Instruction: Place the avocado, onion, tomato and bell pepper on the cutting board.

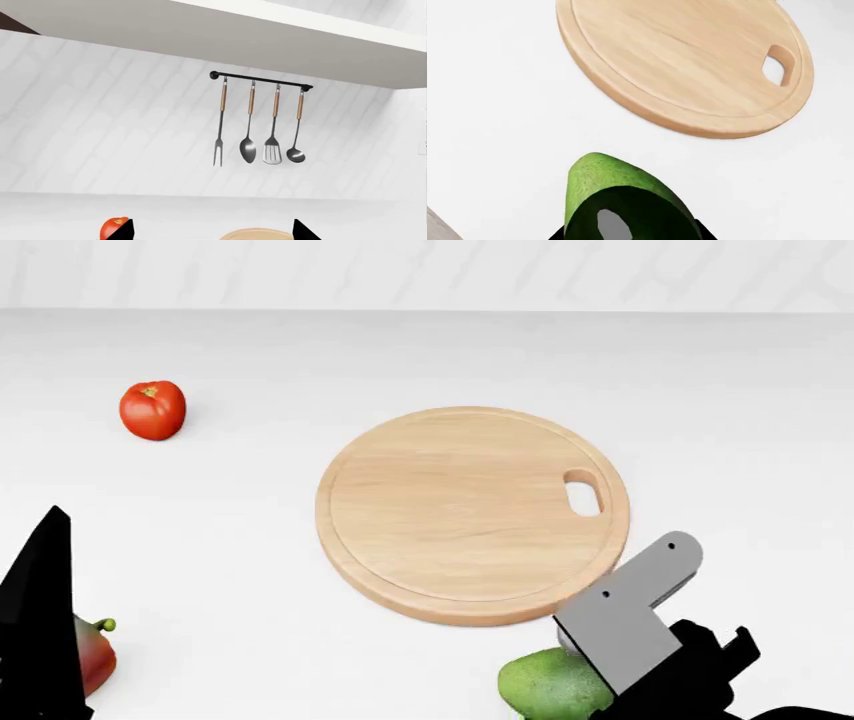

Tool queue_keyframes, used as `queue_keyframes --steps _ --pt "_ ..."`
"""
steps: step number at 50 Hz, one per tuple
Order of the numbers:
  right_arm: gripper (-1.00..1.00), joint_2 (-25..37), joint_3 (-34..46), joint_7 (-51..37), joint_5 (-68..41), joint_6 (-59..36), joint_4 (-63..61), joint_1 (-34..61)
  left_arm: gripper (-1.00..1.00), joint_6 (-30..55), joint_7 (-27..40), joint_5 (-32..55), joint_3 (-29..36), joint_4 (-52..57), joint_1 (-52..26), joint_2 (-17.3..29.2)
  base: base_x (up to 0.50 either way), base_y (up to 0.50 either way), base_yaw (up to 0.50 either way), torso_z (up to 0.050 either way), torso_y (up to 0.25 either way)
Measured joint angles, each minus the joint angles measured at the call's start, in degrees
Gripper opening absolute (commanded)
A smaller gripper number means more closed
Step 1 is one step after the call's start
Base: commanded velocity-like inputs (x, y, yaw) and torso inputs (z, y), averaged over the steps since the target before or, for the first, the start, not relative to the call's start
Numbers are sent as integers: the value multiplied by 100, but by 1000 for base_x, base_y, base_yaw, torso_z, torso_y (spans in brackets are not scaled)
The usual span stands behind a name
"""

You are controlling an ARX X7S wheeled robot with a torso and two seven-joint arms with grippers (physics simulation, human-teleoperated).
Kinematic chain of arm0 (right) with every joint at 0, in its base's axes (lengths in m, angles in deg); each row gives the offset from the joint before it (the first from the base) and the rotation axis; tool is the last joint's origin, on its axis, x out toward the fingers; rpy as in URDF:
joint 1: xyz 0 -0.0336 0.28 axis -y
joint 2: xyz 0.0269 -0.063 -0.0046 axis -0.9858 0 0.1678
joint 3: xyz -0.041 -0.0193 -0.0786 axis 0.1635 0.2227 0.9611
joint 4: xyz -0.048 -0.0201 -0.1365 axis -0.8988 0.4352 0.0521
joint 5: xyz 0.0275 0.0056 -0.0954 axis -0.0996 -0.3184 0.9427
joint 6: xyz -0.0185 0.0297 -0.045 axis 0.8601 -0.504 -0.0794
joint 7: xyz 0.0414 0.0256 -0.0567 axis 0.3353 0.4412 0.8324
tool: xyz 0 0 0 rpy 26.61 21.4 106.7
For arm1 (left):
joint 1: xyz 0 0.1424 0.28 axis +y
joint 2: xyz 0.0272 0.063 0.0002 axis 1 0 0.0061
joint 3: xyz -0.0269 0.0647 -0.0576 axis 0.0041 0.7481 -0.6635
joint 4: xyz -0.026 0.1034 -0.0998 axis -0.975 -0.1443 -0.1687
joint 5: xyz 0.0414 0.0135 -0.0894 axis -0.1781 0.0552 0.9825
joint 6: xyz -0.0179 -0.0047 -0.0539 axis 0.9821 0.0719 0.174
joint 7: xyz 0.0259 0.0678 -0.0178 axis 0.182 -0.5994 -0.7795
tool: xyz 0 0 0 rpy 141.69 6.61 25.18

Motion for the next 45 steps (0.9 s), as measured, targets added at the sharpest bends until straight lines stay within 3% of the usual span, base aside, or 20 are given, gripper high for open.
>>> queue_keyframes --steps 14,22,27,35,45 --pt "-100 180 -220 -3 -517 92 -821 230 100 -211 169 119 183 -52 -120 175 0 0 0 0 0" --pt "-100 120 -804 -1113 -2107 -103 -1321 1137 100 -349 119 62 205 -151 -151 224 0 0 0 0 0" --pt "-100 -117 -903 -1674 -2514 -143 -1078 1774 100 -444 11 -33 216 -278 -189 223 0 0 0 0 0" --pt "-100 -582 -698 -1742 -2106 103 -170 2417 100 -610 -250 -309 284 -571 -257 160 0 0 0 0 0" --pt "-100 -1143 -59 -1185 -1041 700 1364 2862 100 -785 -497 -587 360 -830 -281 80 0 0 0 0 0"
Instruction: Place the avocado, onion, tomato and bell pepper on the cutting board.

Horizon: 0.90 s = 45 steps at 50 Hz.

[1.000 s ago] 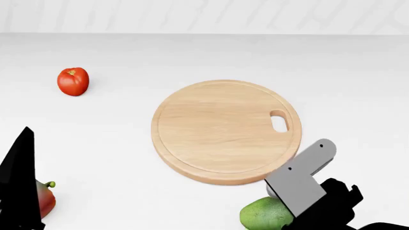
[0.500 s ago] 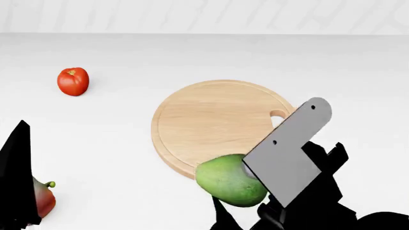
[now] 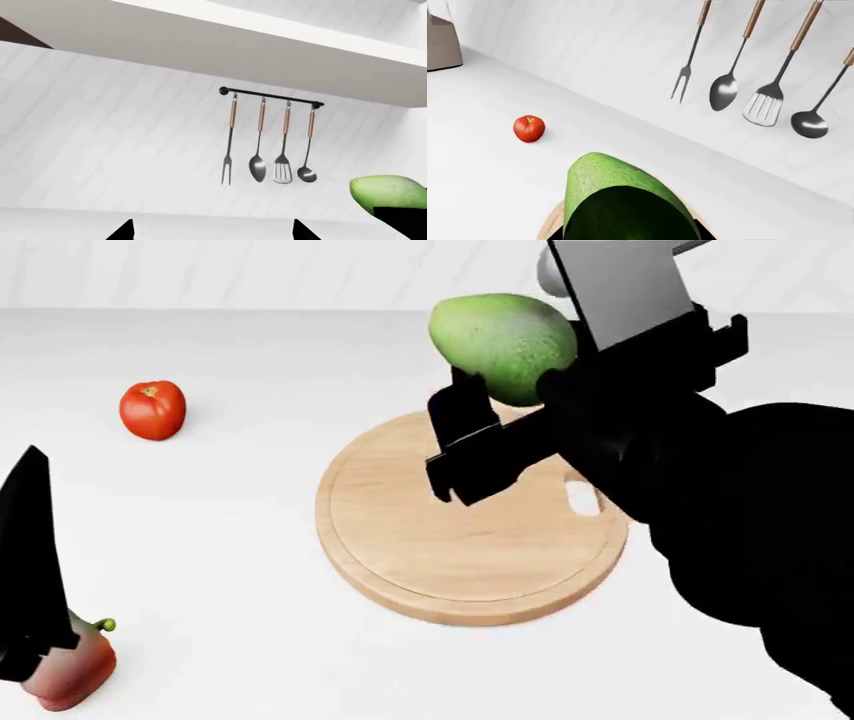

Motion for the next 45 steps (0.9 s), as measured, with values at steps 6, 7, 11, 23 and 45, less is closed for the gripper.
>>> queue_keyframes --steps 6,7,11,23,45 --pt "-100 -344 329 382 631 554 1033 99 100 -77 -63 -85 2 -38 51 -12 0 0 0 0 0" --pt "-100 -397 373 438 723 651 1195 97 100 -86 -71 -96 5 -38 60 -13 0 0 0 0 0" --pt "-100 -585 512 628 1032 1013 1782 66 100 -118 -87 -128 6 -36 98 -13 0 0 0 0 0" --pt "-100 -972 662 936 1543 1912 3040 -290 100 -167 -87 -166 19 7 190 -1 0 0 0 0 0" --pt "-100 -1250 629 1004 1688 2651 3852 -1039 100 -261 -99 -115 -46 46 371 84 0 0 0 0 0"
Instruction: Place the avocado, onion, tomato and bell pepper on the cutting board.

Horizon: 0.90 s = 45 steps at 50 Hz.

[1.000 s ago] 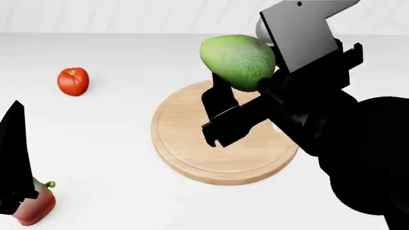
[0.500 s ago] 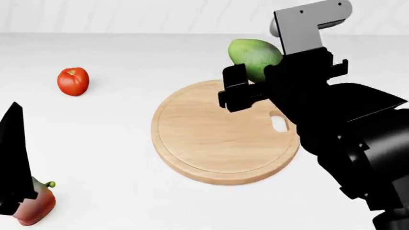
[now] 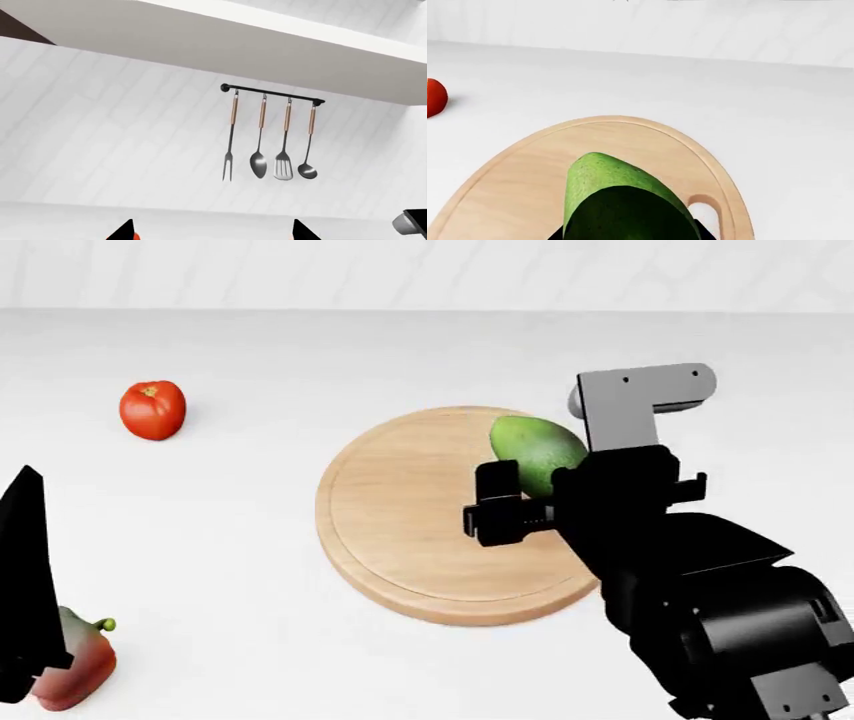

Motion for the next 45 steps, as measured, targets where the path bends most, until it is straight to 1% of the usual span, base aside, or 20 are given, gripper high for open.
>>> queue_keyframes --steps 5,6,18,26,31,37,45 --pt "-100 -14 3 5 2 43 45 -73 100 -14 13 4 0 14 27 4 0 0 0 0 0" --pt "100 -17 3 6 1 50 52 -84 100 -16 16 4 2 17 31 5 0 0 0 0 0" --pt "100 66 -57 -25 44 10 -146 -149 100 -35 51 5 26 34 54 3 0 0 0 0 0" --pt "100 329 -234 -391 -152 -226 -977 -115 100 -45 57 0 46 26 54 7 0 0 0 0 1" --pt "100 624 -485 -892 -448 -564 -1929 25 100 -29 66 33 53 22 32 32 0 0 0 0 0" --pt "100 1063 -939 -1813 -1067 -1141 -3315 217 100 72 128 232 45 18 -45 135 0 0 0 0 0" --pt "100 1544 -1571 -3142 -2230 -1660 -5043 152 100 494 433 805 124 40 -191 460 0 0 0 0 0"
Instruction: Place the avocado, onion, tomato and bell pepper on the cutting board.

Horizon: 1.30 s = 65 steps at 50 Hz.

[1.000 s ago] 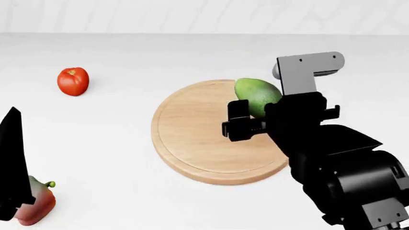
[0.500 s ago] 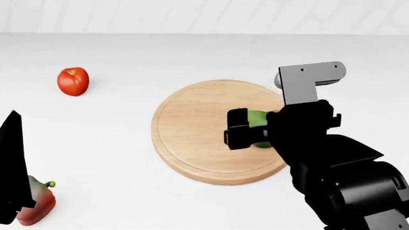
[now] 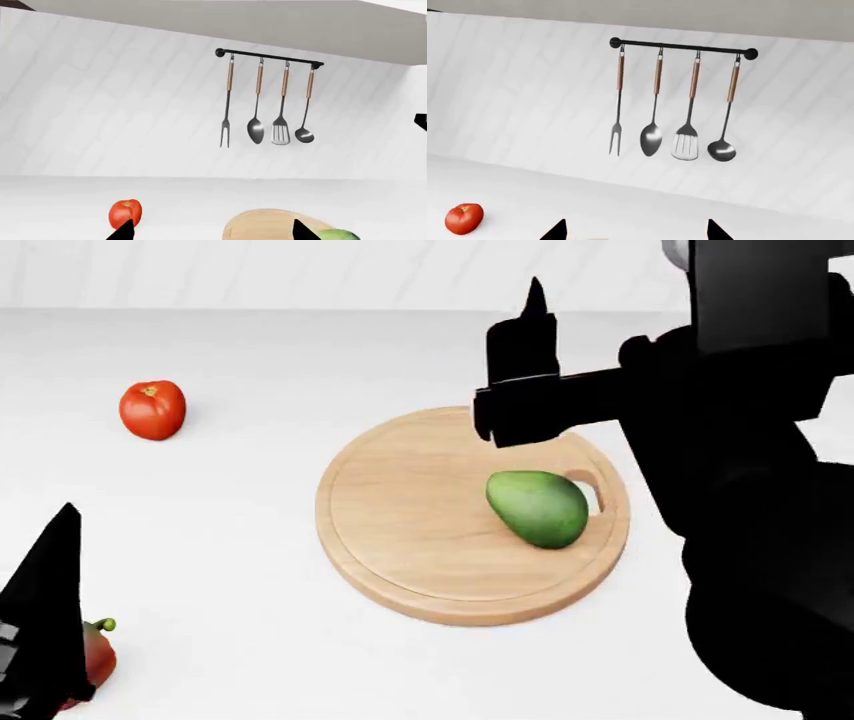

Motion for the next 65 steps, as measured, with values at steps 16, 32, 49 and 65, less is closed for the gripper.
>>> queue_keyframes --steps 16,32,49,65 --pt "100 430 -598 -1382 -1431 -134 -1734 -505 100 384 717 1525 -226 171 491 806 0 0 0 0 0" --pt "100 601 -830 -1690 -1833 -11 -2308 -859 100 432 991 1646 -304 272 1193 922 0 0 0 0 0" --pt "100 759 -1007 -1756 -1991 149 -2516 -1156 100 482 1034 1151 -207 -54 1374 777 0 0 0 0 0" --pt "100 841 -1063 -1880 -2150 234 -2630 -1232 100 611 813 662 147 -707 1019 553 0 0 0 0 0"
